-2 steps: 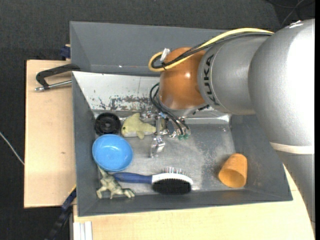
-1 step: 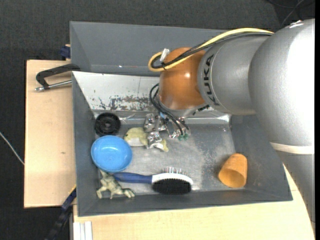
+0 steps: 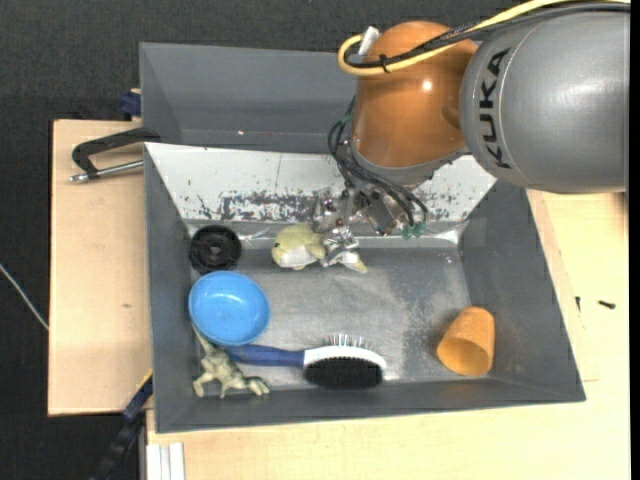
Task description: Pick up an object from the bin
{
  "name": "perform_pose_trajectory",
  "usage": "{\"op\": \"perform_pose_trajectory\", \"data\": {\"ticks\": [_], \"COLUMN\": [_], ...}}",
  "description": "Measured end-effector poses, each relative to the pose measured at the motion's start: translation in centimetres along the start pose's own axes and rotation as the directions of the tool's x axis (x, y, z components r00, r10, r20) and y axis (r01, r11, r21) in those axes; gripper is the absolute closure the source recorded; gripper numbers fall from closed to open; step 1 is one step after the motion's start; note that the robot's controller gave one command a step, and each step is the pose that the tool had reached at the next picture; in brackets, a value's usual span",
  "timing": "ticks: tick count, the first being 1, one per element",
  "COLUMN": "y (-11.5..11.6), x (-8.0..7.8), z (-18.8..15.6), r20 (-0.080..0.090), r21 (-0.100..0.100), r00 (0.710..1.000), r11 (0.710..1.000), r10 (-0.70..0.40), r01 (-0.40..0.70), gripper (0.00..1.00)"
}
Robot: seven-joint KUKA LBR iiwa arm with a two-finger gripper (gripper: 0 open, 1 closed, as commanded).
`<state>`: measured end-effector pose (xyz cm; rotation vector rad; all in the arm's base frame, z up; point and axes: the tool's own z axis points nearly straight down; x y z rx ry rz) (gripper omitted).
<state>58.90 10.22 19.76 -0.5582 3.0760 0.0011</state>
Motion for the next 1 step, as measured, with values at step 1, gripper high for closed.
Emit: {"op": "perform_pose_trajectory", "data": {"ticks": [1], "y": [-0.48], "x": [-0.99], "z": [-14.04], "r20": [0.003], "r21": [0.001], "r00": [0.999], "r11": [0.999], "r10": [-0.039], "r01": [0.039], "gripper": [1.00]}}
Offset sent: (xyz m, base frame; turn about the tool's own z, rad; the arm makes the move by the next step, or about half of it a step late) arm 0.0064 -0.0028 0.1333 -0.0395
